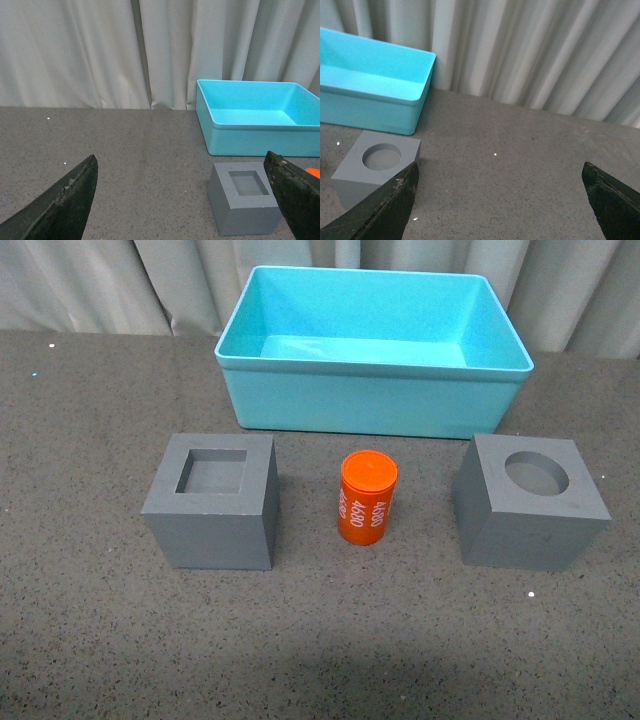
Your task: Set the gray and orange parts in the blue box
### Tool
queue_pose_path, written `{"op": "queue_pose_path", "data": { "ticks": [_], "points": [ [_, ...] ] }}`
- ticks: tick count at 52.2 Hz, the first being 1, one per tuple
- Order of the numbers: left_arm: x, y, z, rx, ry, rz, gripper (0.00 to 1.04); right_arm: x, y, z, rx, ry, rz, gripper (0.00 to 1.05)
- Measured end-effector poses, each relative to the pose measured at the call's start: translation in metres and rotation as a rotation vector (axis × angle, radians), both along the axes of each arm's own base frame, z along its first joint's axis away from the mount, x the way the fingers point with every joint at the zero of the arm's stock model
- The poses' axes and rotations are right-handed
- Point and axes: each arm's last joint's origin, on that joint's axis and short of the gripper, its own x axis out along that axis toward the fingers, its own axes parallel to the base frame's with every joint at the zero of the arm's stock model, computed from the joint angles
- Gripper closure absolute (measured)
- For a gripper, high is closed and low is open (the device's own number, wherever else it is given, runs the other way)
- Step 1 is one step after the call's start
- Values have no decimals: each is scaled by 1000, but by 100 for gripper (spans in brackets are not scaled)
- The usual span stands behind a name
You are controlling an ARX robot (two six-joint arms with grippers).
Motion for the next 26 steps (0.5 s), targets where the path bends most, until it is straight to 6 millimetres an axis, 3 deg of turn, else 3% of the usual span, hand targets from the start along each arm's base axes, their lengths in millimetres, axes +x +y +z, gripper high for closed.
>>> {"op": "queue_pose_path", "data": {
  "ticks": [12,21,26],
  "points": [
    [0,0,0,0,0,0,7,67,4,10,40,184,53,10],
    [0,0,0,0,0,0,7,133,19,-10,94,417,61,10],
    [0,0,0,0,0,0,7,159,31,-26,138,546,71,10]
  ]
}}
